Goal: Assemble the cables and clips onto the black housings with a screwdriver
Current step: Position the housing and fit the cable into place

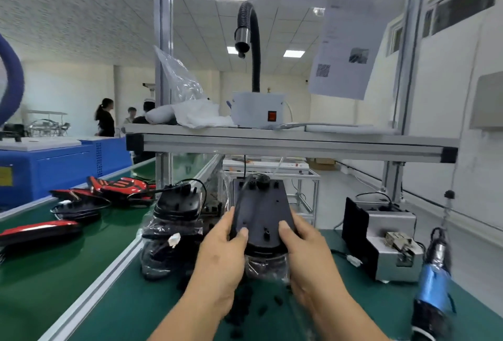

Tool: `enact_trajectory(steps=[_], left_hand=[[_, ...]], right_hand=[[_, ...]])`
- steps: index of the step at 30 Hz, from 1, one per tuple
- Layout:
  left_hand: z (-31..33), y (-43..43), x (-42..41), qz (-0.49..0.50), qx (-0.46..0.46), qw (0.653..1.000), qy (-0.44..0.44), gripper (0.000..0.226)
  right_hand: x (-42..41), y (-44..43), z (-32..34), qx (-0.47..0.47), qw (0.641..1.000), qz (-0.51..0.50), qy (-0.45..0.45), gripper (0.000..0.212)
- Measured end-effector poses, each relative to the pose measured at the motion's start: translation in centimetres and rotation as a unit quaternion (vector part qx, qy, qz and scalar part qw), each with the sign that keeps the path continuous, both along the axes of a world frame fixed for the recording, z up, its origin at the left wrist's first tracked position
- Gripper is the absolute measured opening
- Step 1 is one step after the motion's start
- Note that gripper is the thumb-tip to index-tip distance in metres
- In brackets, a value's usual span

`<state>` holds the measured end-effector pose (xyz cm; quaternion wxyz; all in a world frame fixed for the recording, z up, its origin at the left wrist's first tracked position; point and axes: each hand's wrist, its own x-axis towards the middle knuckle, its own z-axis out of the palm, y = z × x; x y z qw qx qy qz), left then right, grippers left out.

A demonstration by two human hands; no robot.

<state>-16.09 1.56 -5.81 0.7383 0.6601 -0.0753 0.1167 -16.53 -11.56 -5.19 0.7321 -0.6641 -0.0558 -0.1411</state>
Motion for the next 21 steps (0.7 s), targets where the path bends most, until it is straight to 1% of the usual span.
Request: enact_trajectory(steps=[2,3,6,10,13,15,17,21], left_hand=[[-1.2,-0.7,-3.6,-0.020,-0.010,1.000,-0.015,0.042],[-2.0,-1.0,-5.3,-0.012,-0.009,1.000,-0.022,0.043],[-4.7,-1.7,-9.7,0.049,0.027,0.998,-0.010,0.050],[-7.6,-2.2,-13.4,0.056,0.089,0.994,0.040,0.053],[-9.1,-2.0,-14.6,0.056,0.130,0.988,0.063,0.050],[-10.1,-2.0,-15.3,0.053,0.143,0.985,0.084,0.050],[-10.8,-2.0,-15.8,0.063,0.145,0.983,0.088,0.048],[-11.0,-1.9,-15.6,0.063,0.169,0.980,0.086,0.042]], right_hand=[[-3.3,-1.1,-1.3,-0.008,1.000,-0.004,-0.012,0.034],[-5.0,-1.5,-1.9,-0.013,1.000,-0.007,-0.016,0.035],[-9.5,-2.6,-4.0,-0.040,0.998,-0.037,-0.015,0.039],[-13.5,-2.9,-7.2,-0.083,0.993,-0.077,0.040,0.044],[-15.2,-2.5,-9.0,-0.100,0.988,-0.081,0.080,0.041],[-15.7,-2.3,-9.7,-0.114,0.985,-0.080,0.106,0.050],[-16.1,-2.4,-10.0,-0.109,0.982,-0.082,0.131,0.055],[-16.3,-3.0,-10.2,-0.059,0.983,-0.062,0.165,0.062]])
